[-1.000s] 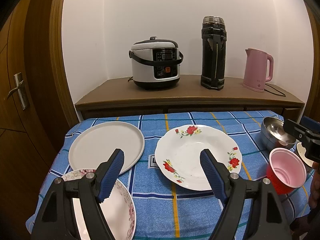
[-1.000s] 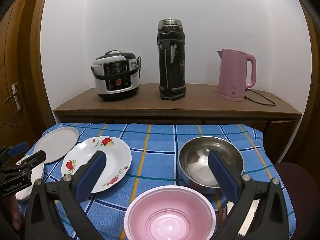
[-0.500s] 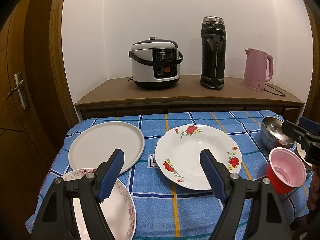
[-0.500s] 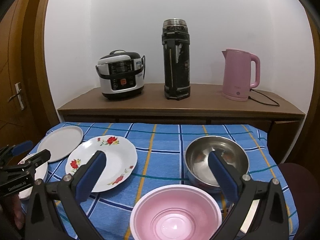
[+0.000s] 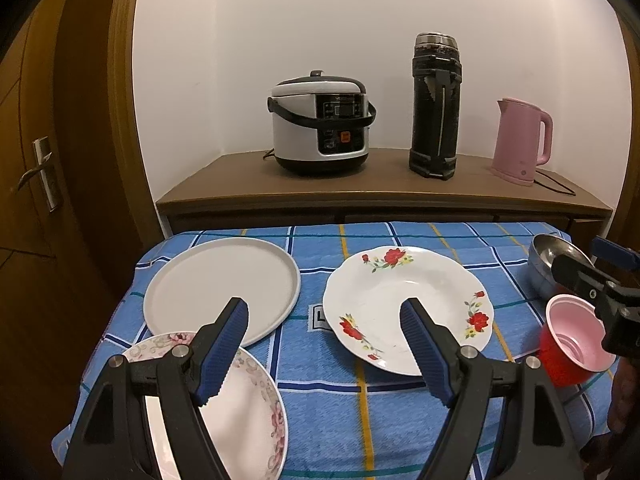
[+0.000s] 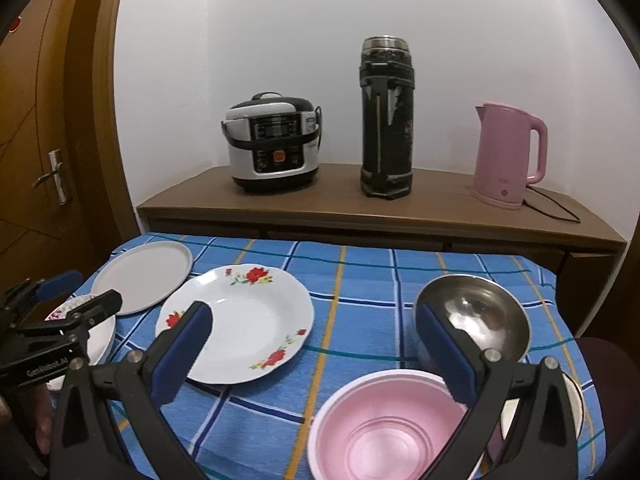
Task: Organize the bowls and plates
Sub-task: 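Grasp the pink-floral plate rim with both grippers and lift it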
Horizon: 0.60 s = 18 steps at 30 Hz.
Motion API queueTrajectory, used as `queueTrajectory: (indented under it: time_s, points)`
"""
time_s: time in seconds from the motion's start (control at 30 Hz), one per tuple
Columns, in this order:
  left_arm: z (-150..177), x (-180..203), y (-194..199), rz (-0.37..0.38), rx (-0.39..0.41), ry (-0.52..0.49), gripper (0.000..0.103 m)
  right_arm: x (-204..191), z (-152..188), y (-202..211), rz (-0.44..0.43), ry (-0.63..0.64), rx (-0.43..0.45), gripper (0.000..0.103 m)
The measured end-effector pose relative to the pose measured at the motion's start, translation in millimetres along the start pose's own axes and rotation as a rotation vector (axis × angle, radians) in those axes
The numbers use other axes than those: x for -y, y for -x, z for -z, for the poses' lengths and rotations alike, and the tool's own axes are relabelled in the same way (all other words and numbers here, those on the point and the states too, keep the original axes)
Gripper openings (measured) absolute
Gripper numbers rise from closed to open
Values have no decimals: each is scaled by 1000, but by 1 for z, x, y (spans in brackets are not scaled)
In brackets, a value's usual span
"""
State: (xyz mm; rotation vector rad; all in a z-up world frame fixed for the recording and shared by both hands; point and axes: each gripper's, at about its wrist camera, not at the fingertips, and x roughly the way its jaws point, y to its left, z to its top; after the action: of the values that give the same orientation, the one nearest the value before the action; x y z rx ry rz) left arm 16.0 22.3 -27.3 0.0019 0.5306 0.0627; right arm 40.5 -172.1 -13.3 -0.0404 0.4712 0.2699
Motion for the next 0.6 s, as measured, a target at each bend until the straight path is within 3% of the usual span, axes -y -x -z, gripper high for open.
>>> queueTrajectory:
  time_s: [0.23, 0.43, 0.6]
  points:
    - [4, -23, 5, -46, -4, 28, 80, -31, -1, -11, -94, 51, -24, 102]
    - [18, -79, 23, -189, -8, 102, 80, -80, -1, -25, -227, 151, -57, 91]
    - [37, -128, 32, -297, -36, 188, 80, -124, 6, -42, -314, 238, -96, 88]
